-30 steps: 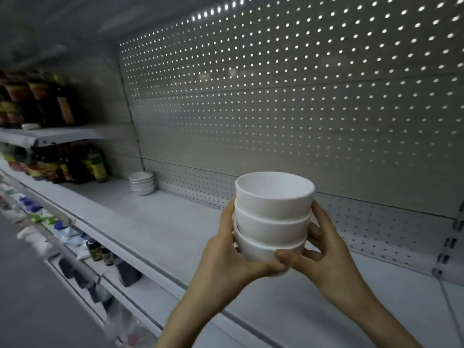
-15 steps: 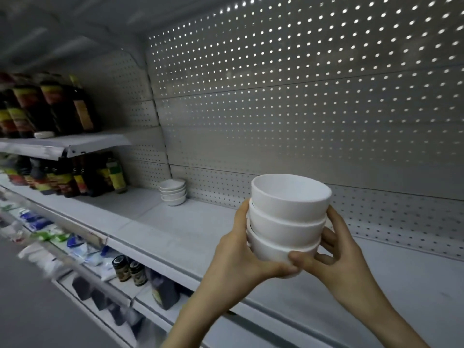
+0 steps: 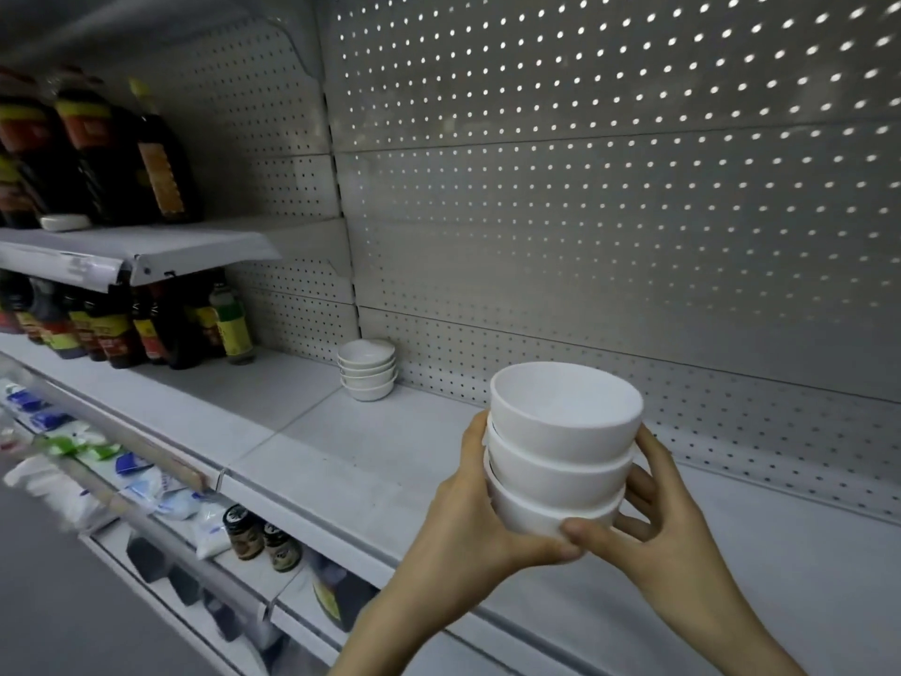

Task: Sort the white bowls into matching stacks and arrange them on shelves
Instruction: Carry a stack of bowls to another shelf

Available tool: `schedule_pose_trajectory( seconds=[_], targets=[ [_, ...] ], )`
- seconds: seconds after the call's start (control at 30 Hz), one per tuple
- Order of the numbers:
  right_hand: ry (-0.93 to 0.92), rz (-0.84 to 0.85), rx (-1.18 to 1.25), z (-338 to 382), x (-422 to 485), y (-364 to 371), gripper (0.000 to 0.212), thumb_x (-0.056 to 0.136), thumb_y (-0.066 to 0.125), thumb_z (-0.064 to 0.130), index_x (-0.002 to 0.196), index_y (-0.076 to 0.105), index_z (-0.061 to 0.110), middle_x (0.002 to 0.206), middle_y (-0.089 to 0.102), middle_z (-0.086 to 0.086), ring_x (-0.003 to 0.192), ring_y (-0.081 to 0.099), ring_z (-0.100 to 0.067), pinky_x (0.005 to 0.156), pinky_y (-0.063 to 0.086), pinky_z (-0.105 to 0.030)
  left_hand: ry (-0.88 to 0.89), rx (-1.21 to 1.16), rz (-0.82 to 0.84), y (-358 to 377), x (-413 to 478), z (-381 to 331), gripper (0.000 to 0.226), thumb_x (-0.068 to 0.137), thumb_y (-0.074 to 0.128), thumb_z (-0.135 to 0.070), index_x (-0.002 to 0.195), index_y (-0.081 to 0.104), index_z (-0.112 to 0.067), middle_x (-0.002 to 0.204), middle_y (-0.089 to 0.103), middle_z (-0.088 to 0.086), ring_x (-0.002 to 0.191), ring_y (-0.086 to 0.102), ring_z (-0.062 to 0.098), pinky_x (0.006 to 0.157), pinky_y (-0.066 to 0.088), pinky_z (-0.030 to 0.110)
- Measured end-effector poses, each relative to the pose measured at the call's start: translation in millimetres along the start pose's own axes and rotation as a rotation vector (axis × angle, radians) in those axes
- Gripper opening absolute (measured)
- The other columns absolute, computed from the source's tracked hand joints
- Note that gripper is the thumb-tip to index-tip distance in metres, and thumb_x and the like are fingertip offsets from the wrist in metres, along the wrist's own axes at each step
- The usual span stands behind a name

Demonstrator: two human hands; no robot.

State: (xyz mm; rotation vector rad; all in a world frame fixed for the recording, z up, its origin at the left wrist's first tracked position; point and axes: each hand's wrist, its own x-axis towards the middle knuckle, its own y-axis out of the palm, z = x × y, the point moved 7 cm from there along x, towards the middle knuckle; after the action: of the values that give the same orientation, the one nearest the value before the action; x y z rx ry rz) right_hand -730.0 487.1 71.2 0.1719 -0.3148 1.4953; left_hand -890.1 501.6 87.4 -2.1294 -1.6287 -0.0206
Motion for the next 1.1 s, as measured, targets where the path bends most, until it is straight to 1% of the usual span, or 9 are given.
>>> schedule_pose_trajectory(
  seconds=[0.17, 0.27, 0.37, 0.47, 0.63, 0.77, 0.9, 0.97, 1.1],
  targets=[
    [0.012, -0.007, 0.031, -33, 56, 23, 0.099, 0.041, 0.089, 0.038, 0.113, 0.031, 0.073, 0.115, 0.054, 0.036, 0.105, 0.050, 0.020, 0.073, 0.048, -0.005, -0.008, -0.010, 0.018, -23, 48, 36, 0.102, 0.061, 0.089, -0.022, 0.127, 0.019, -0.057, 0.116, 0.050, -0.039, 0.109, 0.053, -0.010, 0.082, 0.046, 0.009],
    [0.042, 0.011, 0.064, -54, 83, 39, 0.101, 0.042, 0.088, 0.028, 0.116, 0.031, 0.067, 0.111, 0.051, 0.040, 0.099, 0.046, 0.028, 0.071, 0.046, -0.002, -0.036, -0.021, 0.044, -36, 72, 62, 0.101, 0.063, 0.088, -0.019, 0.127, 0.018, -0.055, 0.117, 0.047, -0.043, 0.112, 0.050, -0.011, 0.082, 0.044, 0.007],
    [0.067, 0.039, 0.080, -74, 102, 59, 0.102, 0.042, 0.092, 0.037, 0.120, 0.031, 0.062, 0.109, 0.056, 0.042, 0.103, 0.047, 0.025, 0.074, 0.045, -0.002, -0.073, -0.037, 0.077, -49, 88, 91, 0.099, 0.065, 0.086, -0.017, 0.127, 0.016, -0.051, 0.118, 0.044, -0.045, 0.115, 0.047, -0.014, 0.083, 0.043, 0.007],
    [0.097, 0.059, 0.062, -93, 117, 80, 0.104, 0.044, 0.092, 0.033, 0.123, 0.029, 0.058, 0.109, 0.051, 0.048, 0.106, 0.048, 0.023, 0.077, 0.046, -0.005, -0.093, -0.045, 0.103, -61, 99, 116, 0.099, 0.066, 0.086, -0.019, 0.128, 0.014, -0.044, 0.127, 0.038, -0.037, 0.117, 0.042, -0.018, 0.087, 0.041, 0.007],
    [0.131, 0.073, 0.039, -122, 145, 121, 0.110, 0.038, 0.091, 0.042, 0.131, 0.032, 0.051, 0.113, 0.054, 0.042, 0.106, 0.052, 0.016, 0.079, 0.050, -0.012, -0.118, -0.043, 0.139, -89, 119, 161, 0.101, 0.064, 0.088, -0.021, 0.126, 0.011, -0.044, 0.131, 0.030, -0.032, 0.116, 0.037, -0.024, 0.086, 0.039, 0.004],
    [0.141, 0.018, 0.009, -150, 169, 152, 0.109, 0.051, 0.090, 0.020, 0.141, 0.030, 0.035, 0.113, 0.058, 0.033, 0.106, 0.051, 0.017, 0.078, 0.048, -0.010, -0.112, -0.061, 0.170, -118, 140, 198, 0.100, 0.065, 0.087, -0.017, 0.126, 0.011, -0.043, 0.132, 0.027, -0.032, 0.115, 0.035, -0.027, 0.088, 0.038, 0.004],
    [0.185, -0.032, 0.010, -171, 188, 185, 0.116, 0.036, 0.093, 0.041, 0.137, 0.035, 0.037, 0.117, 0.060, 0.030, 0.110, 0.055, 0.007, 0.086, 0.051, -0.020, -0.098, -0.086, 0.202, -146, 159, 231, 0.098, 0.061, 0.088, -0.023, 0.125, 0.016, -0.040, 0.133, 0.031, -0.028, 0.116, 0.037, -0.025, 0.088, 0.037, 0.003],
    [0.207, -0.061, 0.015, -182, 199, 201, 0.117, 0.029, 0.093, 0.050, 0.132, 0.038, 0.036, 0.115, 0.059, 0.034, 0.109, 0.057, 0.006, 0.084, 0.051, -0.018, -0.093, -0.092, 0.213, -159, 168, 246, 0.100, 0.059, 0.089, -0.026, 0.127, 0.017, -0.039, 0.136, 0.034, -0.024, 0.119, 0.040, -0.020, 0.090, 0.037, 0.003],
    [0.219, -0.118, 0.022, -193, 218, 222, 0.114, 0.028, 0.094, 0.047, 0.129, 0.041, 0.036, 0.112, 0.060, 0.035, 0.106, 0.058, 0.008, 0.079, 0.050, -0.015, -0.065, -0.116, 0.235, -178, 188, 269, 0.107, 0.059, 0.089, -0.034, 0.134, 0.013, -0.042, 0.142, 0.034, -0.025, 0.127, 0.038, -0.013, 0.096, 0.036, 0.007]
  ],
)
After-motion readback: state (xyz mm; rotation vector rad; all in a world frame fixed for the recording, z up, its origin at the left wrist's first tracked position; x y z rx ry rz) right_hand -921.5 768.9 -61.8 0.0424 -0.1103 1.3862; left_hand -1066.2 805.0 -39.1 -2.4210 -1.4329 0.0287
